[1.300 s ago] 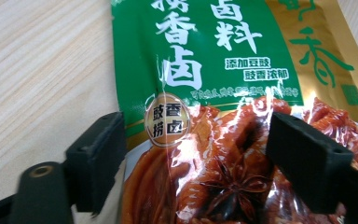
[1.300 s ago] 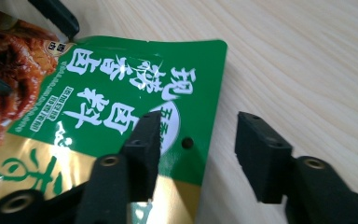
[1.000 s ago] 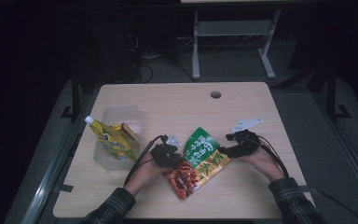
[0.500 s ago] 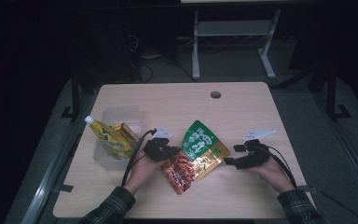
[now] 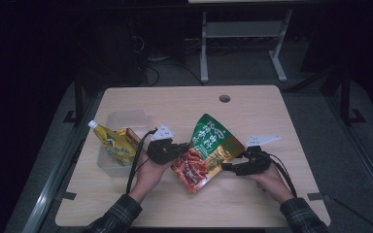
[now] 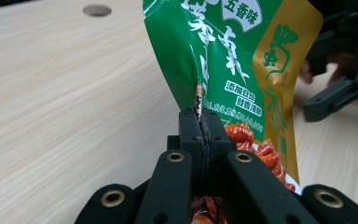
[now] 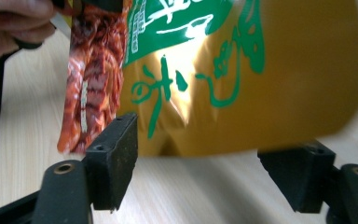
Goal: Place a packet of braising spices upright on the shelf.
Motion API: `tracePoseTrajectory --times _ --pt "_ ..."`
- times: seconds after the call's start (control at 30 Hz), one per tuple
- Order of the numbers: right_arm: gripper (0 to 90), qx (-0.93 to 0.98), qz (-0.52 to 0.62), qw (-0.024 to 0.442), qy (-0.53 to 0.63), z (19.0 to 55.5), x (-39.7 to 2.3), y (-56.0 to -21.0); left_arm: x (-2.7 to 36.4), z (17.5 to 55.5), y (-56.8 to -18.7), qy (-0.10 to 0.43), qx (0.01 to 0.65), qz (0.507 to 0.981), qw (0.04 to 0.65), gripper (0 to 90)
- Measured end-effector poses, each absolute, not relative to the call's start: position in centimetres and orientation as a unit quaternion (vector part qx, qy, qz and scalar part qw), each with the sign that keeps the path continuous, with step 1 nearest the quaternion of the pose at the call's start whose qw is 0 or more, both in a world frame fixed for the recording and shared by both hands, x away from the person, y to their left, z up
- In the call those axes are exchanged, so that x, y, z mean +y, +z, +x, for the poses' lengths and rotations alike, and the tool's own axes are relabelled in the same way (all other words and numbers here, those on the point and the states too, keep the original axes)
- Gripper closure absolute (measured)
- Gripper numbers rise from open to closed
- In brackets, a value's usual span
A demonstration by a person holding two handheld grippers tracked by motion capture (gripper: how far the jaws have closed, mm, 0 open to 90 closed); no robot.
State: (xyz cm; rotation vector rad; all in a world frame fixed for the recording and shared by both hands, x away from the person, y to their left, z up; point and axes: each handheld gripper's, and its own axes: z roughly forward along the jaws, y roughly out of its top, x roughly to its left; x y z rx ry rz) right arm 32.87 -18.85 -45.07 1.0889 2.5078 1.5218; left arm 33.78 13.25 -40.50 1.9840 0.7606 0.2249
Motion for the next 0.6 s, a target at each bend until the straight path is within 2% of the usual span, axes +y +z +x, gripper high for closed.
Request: tracePoseTrajectory --times 0.23,0.43,0.6 --pt "36.2 0.770 0.352 -0.008 0.532 33.5 -18.3 -45.2 13.1 33.5 -40.1 0.088 0.315 0.799 0.505 89.9" --pt "56.2 0.754 0.347 -0.030 0.556 33.7 -17.9 -45.3 13.2 33.5 -40.1 0.087 0.320 0.794 0.510 89.8" --pt "76.1 0.754 0.334 -0.020 0.565 33.7 -17.7 -44.9 13.2 33.5 -40.2 0.087 0.321 0.794 0.508 89.7"
